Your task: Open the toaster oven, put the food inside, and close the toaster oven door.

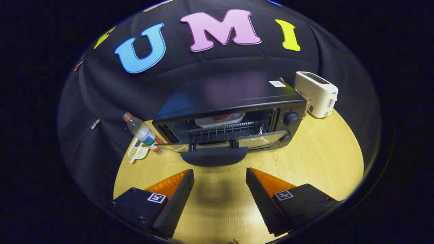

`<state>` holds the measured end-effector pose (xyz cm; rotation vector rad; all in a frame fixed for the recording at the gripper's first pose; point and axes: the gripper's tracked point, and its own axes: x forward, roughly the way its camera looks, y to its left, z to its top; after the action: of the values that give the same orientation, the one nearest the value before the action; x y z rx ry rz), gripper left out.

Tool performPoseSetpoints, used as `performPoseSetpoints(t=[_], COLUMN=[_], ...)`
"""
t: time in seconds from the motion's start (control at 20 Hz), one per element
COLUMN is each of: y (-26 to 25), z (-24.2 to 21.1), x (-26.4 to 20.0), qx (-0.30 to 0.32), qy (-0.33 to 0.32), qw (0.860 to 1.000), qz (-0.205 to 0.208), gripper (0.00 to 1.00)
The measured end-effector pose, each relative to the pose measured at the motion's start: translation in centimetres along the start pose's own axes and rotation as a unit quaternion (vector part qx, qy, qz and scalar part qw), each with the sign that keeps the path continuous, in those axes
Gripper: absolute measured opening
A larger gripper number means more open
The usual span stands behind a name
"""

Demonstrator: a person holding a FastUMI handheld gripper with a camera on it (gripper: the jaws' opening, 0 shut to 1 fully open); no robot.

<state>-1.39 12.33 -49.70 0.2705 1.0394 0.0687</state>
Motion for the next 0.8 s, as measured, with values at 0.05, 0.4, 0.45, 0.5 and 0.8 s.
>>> performPoseSetpoints(t=[0.05, 0.4, 0.45, 0.5, 0.8], y=[0.1, 0.5, 0.5, 0.7, 1.5], z=[0.7, 12.1, 14.2, 16.2, 21.5], x=[-1.3, -12.7, -15.1, -17.7, -30.7], qx=[0.003, -0.021, -0.033, -0.045, -0.042], qy=[-0.01, -0.18, -0.217, -0.251, -0.378], qw=[1.0, 0.982, 0.975, 0.966, 0.923], qz=[0.007, 0.046, 0.046, 0.045, 0.061], gripper=[1.0, 0.99, 0.99, 0.99, 0.98])
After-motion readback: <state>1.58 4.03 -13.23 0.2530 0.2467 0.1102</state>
